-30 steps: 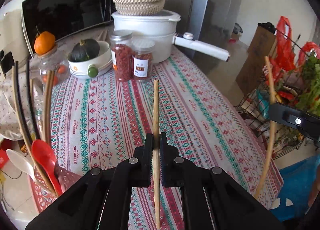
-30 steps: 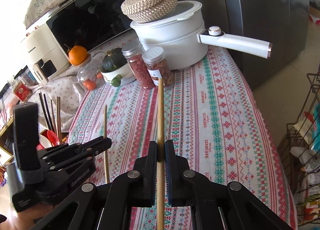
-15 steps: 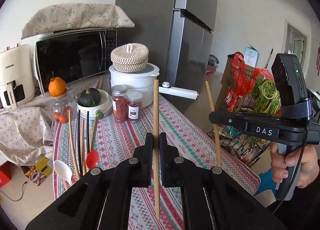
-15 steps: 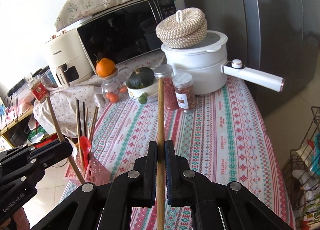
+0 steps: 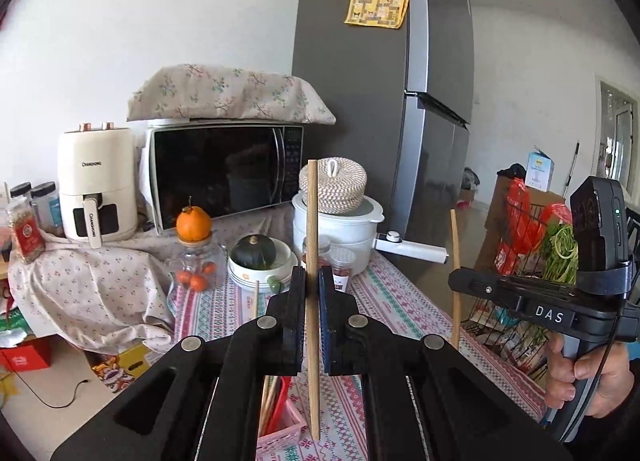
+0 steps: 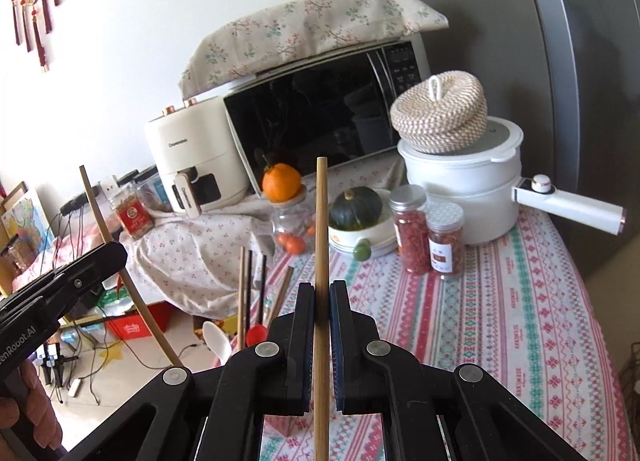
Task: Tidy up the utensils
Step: 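Carry both bamboo chopsticks to the pink basket, insert them and open both tools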
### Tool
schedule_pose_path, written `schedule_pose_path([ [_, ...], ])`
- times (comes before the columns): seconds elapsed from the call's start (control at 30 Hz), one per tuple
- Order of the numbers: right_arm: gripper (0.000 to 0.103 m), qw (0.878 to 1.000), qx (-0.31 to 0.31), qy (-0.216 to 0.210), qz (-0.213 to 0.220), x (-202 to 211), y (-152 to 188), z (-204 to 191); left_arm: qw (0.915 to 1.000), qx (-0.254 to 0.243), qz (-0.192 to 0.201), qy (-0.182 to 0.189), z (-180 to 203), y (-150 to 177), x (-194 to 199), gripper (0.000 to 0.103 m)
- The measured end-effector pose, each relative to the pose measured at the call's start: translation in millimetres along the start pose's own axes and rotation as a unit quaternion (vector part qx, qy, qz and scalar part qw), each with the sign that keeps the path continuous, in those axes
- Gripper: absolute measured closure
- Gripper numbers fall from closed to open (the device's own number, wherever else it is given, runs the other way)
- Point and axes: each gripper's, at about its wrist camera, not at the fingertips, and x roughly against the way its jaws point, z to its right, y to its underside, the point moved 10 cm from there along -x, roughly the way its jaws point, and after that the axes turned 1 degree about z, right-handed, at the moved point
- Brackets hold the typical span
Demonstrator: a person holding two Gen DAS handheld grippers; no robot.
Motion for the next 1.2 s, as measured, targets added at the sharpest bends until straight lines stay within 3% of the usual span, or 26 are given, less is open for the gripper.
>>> schedule_pose_path([
  [0.17, 0.097, 0.999, 0.002, -0.003, 0.035, -11, -5, -15, 0.9987, -0.011, 0.027, -0.042, -27, 5, -9, 0.097],
  [0.43, 0.097, 0.996, 0.0, -0.001, 0.084, -33, -9, -30, 0.9975, -0.026, 0.013, -0.064, -53, 39, -40, 0.097],
  [0.83, 0.097, 0.994, -0.014, -0.002, 0.112, -58, -12, -56, 0.9964, 0.015, -0.072, -0.042, -70, 72, -67, 0.095],
  [0.93, 0.097, 0.993, -0.018, -0.002, 0.113, -65, -11, -61, 0.9948, 0.026, -0.088, -0.044, -75, 75, -62, 0.078],
  [1.0, 0.097, 0.993, -0.021, 0.0, 0.115, -70, -11, -64, 0.9937, 0.036, -0.093, -0.053, -81, 78, -56, 0.057],
  [1.2, 0.097, 0.992, -0.02, 0.019, 0.126, -83, -9, -70, 0.989, 0.058, -0.113, -0.076, -101, 88, -46, 0.048],
])
